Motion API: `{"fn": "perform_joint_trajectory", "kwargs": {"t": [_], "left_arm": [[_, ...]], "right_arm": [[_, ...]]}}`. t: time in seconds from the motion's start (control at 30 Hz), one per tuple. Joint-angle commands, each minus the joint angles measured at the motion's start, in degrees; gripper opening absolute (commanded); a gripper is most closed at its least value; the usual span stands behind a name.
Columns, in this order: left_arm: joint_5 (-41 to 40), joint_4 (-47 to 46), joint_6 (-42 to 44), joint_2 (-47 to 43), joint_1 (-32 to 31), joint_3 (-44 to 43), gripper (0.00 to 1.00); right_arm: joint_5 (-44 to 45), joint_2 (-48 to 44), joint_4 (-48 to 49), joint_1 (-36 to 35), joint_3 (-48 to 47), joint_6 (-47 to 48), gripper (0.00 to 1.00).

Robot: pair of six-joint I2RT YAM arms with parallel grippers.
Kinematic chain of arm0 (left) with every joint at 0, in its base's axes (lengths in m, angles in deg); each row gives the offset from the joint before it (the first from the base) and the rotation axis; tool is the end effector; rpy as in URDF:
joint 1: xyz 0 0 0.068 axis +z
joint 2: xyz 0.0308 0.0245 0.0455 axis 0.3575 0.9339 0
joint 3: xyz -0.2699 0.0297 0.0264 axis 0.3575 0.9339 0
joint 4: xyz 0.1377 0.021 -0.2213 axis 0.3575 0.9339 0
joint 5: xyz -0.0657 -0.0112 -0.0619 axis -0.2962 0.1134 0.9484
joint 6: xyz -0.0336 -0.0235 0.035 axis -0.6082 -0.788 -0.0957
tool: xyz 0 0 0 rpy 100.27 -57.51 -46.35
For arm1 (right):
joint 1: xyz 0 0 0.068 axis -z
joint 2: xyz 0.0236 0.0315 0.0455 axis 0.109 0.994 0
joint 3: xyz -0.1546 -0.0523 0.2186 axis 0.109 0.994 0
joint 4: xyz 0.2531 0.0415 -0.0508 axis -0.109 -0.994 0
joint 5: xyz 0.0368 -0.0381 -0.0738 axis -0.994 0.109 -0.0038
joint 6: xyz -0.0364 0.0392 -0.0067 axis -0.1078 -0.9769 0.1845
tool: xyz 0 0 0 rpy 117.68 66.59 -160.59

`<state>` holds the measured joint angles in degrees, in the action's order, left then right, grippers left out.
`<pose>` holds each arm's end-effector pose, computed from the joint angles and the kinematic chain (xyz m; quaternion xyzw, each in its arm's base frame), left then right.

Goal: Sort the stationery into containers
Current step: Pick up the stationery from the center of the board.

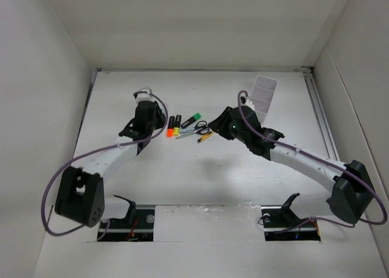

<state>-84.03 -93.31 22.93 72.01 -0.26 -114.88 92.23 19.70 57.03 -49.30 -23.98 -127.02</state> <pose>0.2839 -0.1025 0.2451 -0.0952 0.8369 -0.1386 0.5208 0.2247 0.1991 0.2851 0.1695 0.8389 0.3319 0.3968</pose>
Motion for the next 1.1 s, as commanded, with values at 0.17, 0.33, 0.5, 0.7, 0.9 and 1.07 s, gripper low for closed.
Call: {"fn": "perform_joint_trajectory", "kwargs": {"t": [0.17, 0.33, 0.5, 0.7, 0.9, 1.07], "left_arm": [[23.8, -13.3, 0.3, -9.8, -2.9, 4.9, 0.00], [33.6, -19.7, 2.3, -7.8, -9.3, 6.1, 0.00], [39.5, -23.1, 1.5, -5.5, -11.2, 6.1, 0.00], [42.1, -18.4, 2.1, -6.6, -11.9, 3.2, 0.00], [40.1, -9.6, 2.7, -5.3, -13.4, -0.5, 0.00], [38.6, -5.1, 2.2, -6.6, -13.4, -0.5, 0.00]], "right_arm": [[-13.7, -7.3, 5.4, 5.8, -0.1, 1.1, 0.60], [-16.2, -9.4, 6.0, 6.4, -0.1, 1.1, 0.79], [-14.5, -7.3, 4.8, 7.5, -0.1, 0.5, 0.79], [-1.6, -6.0, -2.6, 8.2, 0.0, 0.5, 0.69], [0.4, -7.8, -5.1, 6.1, 1.2, 3.3, 0.62], [0.4, -5.6, -6.9, 4.9, -0.8, 4.4, 0.68]]}}
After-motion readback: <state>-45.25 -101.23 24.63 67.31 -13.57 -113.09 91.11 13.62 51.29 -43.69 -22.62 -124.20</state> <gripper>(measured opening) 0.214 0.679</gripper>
